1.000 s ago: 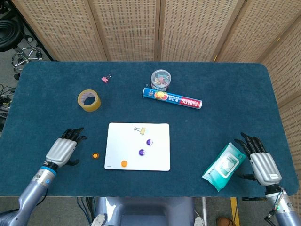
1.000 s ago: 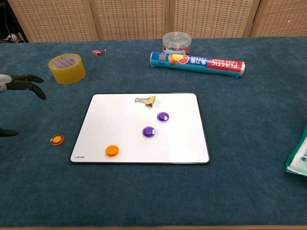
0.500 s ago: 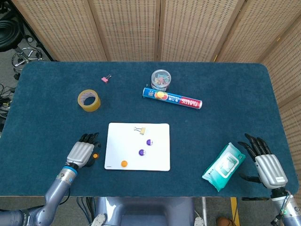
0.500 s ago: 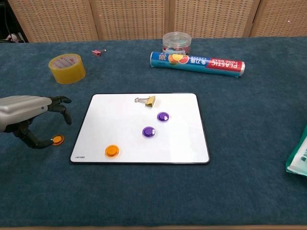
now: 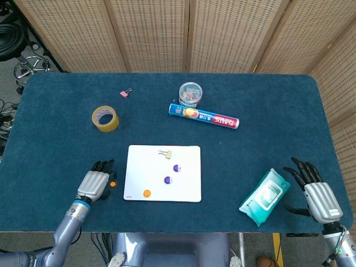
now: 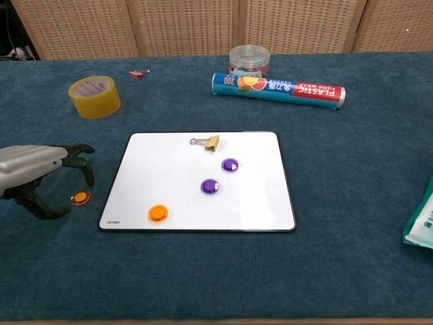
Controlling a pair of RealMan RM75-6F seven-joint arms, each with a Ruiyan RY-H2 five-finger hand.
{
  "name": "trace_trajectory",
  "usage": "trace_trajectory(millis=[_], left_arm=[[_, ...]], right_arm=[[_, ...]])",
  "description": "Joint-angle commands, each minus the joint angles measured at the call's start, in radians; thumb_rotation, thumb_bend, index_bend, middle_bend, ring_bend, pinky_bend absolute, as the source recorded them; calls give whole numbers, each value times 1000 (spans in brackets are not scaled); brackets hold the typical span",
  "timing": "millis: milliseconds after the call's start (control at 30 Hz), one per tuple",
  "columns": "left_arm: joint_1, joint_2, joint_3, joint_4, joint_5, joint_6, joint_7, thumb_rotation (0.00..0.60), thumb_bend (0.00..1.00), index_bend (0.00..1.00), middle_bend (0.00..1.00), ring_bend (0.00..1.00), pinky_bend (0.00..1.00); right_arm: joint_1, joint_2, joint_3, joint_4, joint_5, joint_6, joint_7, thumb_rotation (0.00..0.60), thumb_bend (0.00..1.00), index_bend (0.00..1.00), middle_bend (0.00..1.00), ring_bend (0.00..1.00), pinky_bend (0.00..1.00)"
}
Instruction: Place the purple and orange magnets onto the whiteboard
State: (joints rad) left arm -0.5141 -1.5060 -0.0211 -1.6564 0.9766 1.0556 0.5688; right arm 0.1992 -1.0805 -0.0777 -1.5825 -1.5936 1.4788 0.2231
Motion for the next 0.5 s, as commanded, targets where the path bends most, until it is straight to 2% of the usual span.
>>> trace_trajectory(millis=[33, 500], left_arm=[[4, -9, 6, 15, 12, 3, -15, 600, 342, 347, 0, 0, 0], [18, -42, 20, 69, 94, 33, -57, 600, 337, 347, 0, 0, 0]], right_arm=[[-2, 1, 4, 0, -1, -2, 2, 600, 0, 175, 0, 0, 0], [-15, 3, 24, 0, -2, -23, 16, 600, 0, 213, 0, 0, 0]])
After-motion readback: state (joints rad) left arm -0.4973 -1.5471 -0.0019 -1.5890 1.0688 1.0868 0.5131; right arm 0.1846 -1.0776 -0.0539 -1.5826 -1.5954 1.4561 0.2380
